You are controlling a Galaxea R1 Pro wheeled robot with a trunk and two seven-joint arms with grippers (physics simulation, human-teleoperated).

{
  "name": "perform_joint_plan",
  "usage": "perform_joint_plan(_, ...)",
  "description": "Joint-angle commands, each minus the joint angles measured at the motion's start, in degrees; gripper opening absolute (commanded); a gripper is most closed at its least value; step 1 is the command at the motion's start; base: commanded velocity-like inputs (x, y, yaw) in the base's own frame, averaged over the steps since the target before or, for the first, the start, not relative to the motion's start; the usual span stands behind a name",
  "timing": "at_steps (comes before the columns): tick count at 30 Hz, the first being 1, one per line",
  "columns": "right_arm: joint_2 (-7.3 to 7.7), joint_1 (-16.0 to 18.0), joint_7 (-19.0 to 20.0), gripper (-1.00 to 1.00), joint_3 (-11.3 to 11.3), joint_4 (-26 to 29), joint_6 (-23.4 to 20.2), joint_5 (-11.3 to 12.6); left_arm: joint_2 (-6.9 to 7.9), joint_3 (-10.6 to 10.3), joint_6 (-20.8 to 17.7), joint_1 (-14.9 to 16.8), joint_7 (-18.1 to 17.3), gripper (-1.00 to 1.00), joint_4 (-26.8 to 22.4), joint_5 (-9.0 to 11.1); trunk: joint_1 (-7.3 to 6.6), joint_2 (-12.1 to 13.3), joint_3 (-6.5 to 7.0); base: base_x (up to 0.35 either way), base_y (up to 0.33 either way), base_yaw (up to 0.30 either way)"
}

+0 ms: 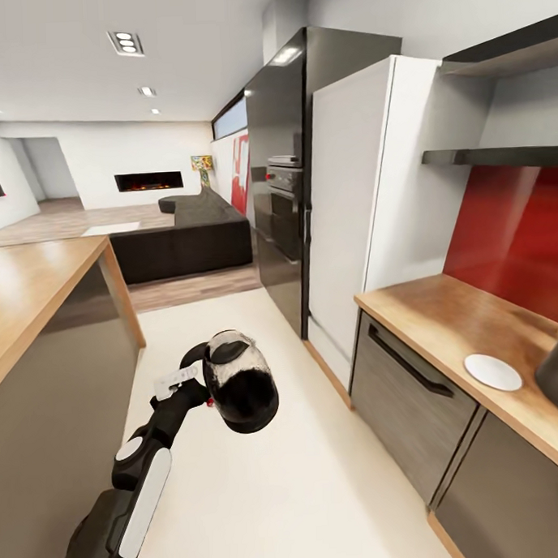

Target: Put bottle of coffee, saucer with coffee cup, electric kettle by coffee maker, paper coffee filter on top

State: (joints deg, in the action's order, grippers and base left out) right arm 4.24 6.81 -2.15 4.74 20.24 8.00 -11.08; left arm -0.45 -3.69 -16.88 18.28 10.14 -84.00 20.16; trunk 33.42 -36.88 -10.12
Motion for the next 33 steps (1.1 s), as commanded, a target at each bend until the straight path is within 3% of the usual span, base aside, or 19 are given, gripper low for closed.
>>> perform_joint_plan(1, 0.06, 0.0, -0.2, 1.0, 0.4, 0.0, 0.1, -0.2, 0.01, -0.1, -0.2, 0.0, 0.5, -1.0, -0.1, 0.5, 0.05, -0.1, -0.09, 0.336, 0.017, -0.027)
perform_joint_plan(7, 0.07, 0.0, -0.2, 1.0, 0.4, 0.0, 0.1, -0.2, 0.01, -0.1, -0.3, 0.1, 0.5, -1.0, -0.1, 0.5, 0.05, -0.1, -0.09, 0.337, 0.005, -0.018)
perform_joint_plan(16, 0.07, 0.0, -0.2, 1.0, 0.4, 0.0, 0.1, -0.2, -0.08, -0.2, -0.2, 0.1, 0.5, -1.0, -0.1, 0.6, 0.05, -0.1, -0.09, 0.338, 0.024, -0.233)
perform_joint_plan(33, 0.07, 0.0, -0.2, 1.0, 0.4, 0.0, 0.1, -0.2, -0.08, -0.2, -0.2, 0.0, 0.4, -1.0, -0.1, 0.6, 0.05, -0.1, -0.09, 0.301, 0.184, -0.26)
